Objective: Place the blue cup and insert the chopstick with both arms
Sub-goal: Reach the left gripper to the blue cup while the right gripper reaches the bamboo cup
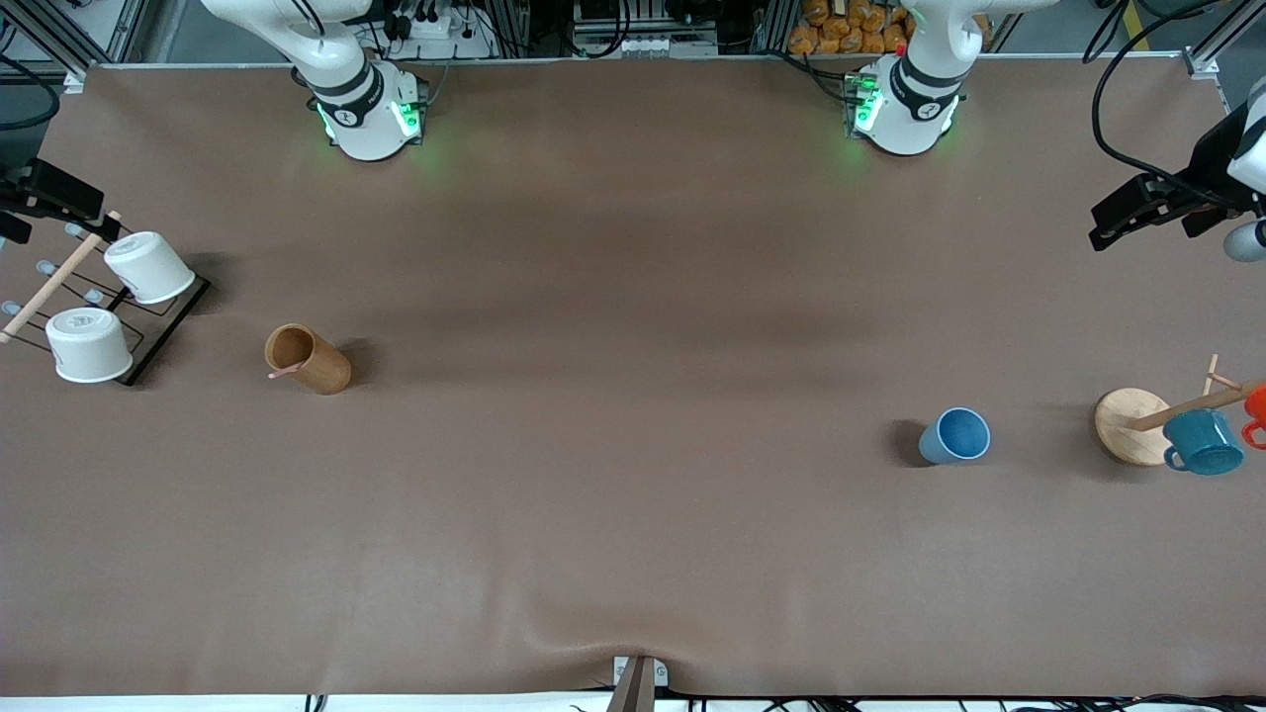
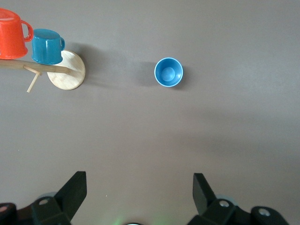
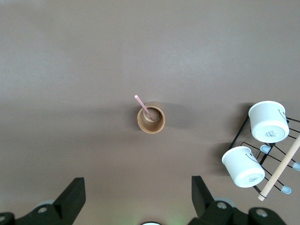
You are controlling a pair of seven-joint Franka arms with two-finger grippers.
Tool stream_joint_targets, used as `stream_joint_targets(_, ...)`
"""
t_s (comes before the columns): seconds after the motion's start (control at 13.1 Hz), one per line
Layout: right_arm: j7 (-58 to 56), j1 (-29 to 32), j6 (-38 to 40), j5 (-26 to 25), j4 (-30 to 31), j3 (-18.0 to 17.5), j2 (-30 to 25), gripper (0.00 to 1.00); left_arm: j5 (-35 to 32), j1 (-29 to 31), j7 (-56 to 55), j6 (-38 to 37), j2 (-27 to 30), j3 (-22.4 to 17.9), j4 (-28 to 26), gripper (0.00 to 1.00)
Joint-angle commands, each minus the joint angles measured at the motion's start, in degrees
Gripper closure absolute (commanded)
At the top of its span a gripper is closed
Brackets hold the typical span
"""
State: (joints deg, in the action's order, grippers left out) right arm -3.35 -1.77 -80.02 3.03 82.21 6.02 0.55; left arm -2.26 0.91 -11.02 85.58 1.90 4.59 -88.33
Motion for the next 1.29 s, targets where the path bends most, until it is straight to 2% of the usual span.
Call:
stream_joint_targets(0.0,-0.08,0.37,0.3,-0.39,-0.3,-0.66,-0.19,0.0,1.3,0.06,1.35,-1.11,0.03,-0.19,0.97,0.0)
stream_joint_targets(0.23,-0.08,0.37,0.22,-0.48,-0.3,-0.66,-0.19,0.0,1.12,0.15,1.35,-1.11,-0.4,-0.28,1.06,0.0)
stream_joint_targets(0.46,-0.26,0.28,0.22,-0.48,-0.3,-0.66,-0.11,0.0,1.21,0.15,1.35,0.46,-3.64,-0.28,1.06,0.0)
stream_joint_targets(0.91,-0.52,-0.94,-1.88,-1.62,-0.21,-0.66,3.05,0.0,1.21,3.57,6.98,14.94,-14.98,-0.28,-0.87,0.0)
stream_joint_targets(1.22,-0.43,-1.65,-4.44,-1.1,-0.21,-0.75,7.0,0.0,1.21,3.66,6.89,29.09,-17.98,-0.28,-8.69,0.0)
